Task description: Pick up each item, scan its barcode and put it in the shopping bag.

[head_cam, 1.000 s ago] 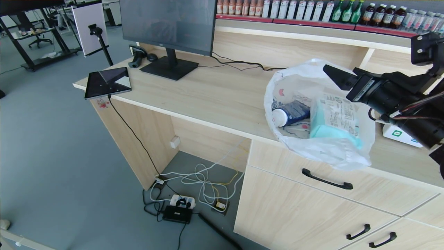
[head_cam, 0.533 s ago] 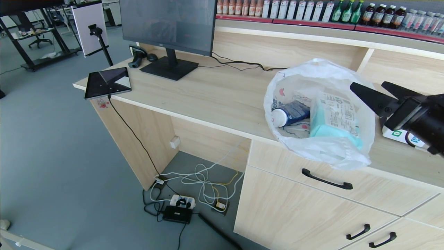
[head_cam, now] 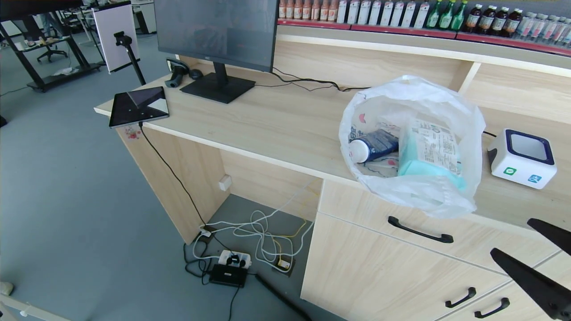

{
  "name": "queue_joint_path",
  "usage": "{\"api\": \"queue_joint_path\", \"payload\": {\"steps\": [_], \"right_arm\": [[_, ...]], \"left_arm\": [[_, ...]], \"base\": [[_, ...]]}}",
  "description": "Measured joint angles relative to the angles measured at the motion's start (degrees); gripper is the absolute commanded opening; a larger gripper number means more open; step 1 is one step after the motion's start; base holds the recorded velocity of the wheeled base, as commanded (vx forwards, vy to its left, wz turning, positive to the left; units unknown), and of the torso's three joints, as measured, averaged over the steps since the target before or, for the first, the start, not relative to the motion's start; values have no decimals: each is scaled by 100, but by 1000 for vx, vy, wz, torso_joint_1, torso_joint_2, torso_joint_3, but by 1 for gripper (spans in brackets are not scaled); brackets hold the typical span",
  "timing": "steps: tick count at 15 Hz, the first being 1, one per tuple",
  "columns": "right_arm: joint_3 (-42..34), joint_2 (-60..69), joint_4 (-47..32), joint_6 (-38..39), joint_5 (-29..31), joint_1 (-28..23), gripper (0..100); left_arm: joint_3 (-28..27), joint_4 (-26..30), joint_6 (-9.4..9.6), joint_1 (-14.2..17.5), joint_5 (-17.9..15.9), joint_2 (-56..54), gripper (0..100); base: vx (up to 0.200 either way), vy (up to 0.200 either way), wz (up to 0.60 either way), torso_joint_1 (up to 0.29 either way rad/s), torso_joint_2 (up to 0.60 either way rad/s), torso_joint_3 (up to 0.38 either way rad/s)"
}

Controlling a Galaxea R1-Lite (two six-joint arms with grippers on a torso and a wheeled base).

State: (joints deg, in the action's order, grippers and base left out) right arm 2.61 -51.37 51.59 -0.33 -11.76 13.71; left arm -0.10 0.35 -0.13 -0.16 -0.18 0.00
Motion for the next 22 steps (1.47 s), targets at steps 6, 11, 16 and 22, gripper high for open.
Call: {"api": "queue_joint_path", "payload": {"steps": [6,11,16,22], "right_arm": [[-199,2966,-4264,-286,27,1,100],[-223,4253,-5115,-546,317,-686,100],[-251,4870,-4959,-528,334,-1402,100],[-261,5142,-4982,-446,1278,-1379,100]], "left_arm": [[0,0,0,-2,0,0,0],[0,0,13,-2,0,0,0],[0,-2,0,-2,0,0,0],[0,-2,0,-2,0,0,0]], "base": [[0,0,0,0,0,0],[0,0,0,0,0,0],[0,0,0,0,0,0],[0,0,0,0,0,0]]}}
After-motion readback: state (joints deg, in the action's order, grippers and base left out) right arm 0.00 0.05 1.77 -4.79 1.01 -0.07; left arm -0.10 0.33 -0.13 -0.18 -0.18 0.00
